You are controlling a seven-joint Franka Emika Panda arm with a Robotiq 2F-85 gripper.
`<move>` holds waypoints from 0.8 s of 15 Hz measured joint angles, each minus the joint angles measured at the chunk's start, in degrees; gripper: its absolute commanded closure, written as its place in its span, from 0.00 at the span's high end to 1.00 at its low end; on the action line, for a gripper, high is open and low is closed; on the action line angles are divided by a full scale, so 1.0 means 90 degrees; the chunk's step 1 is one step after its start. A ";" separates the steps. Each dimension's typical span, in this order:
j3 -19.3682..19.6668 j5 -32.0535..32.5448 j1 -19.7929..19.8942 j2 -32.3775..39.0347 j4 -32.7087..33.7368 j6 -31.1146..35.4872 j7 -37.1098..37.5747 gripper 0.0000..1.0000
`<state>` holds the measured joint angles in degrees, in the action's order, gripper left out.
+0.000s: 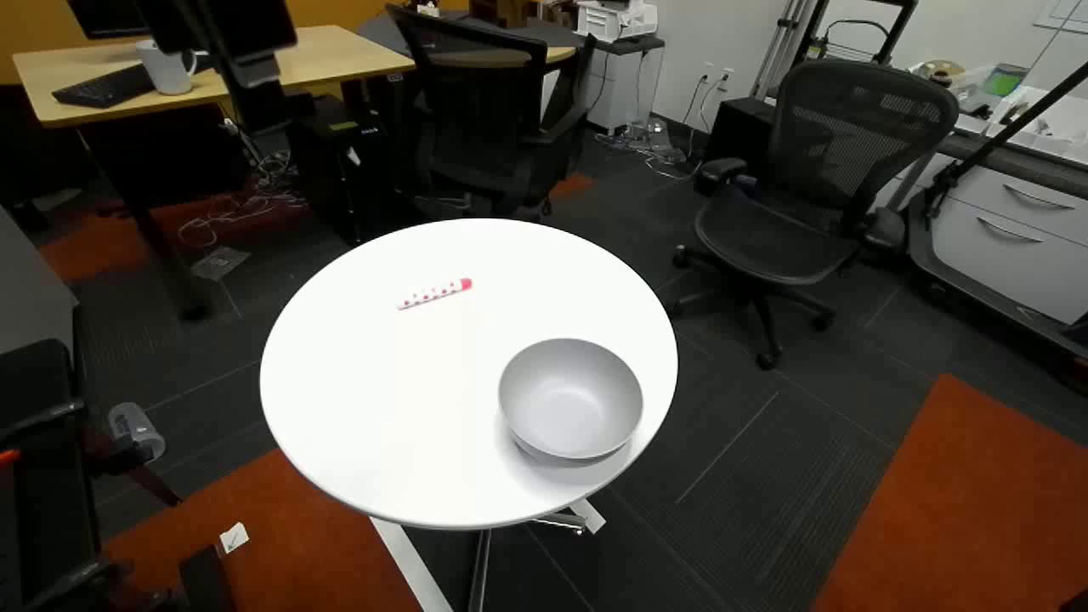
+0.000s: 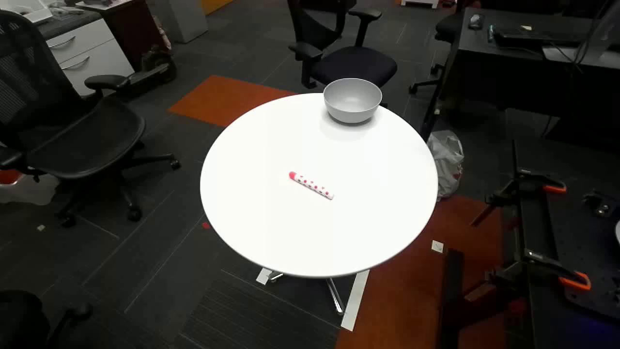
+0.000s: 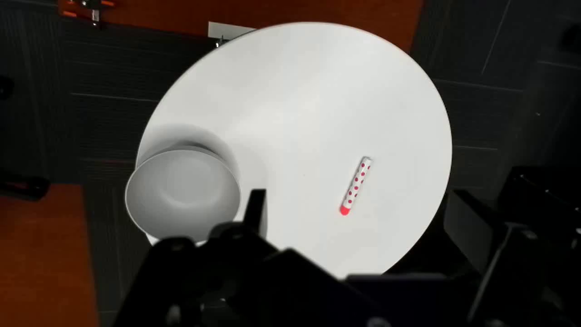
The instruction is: Put the marker in the grey bowl
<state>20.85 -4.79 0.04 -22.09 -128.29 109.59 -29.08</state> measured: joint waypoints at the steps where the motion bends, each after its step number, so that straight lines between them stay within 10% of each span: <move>1: 0.0000 0.0000 0.0000 0.0000 0.0000 0.0000 0.0000 1.00; 12: -0.0479 0.0075 0.0161 0.0291 -0.0369 0.0591 0.0354 1.00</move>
<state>16.54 -4.11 1.49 -19.47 -131.61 114.91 -25.89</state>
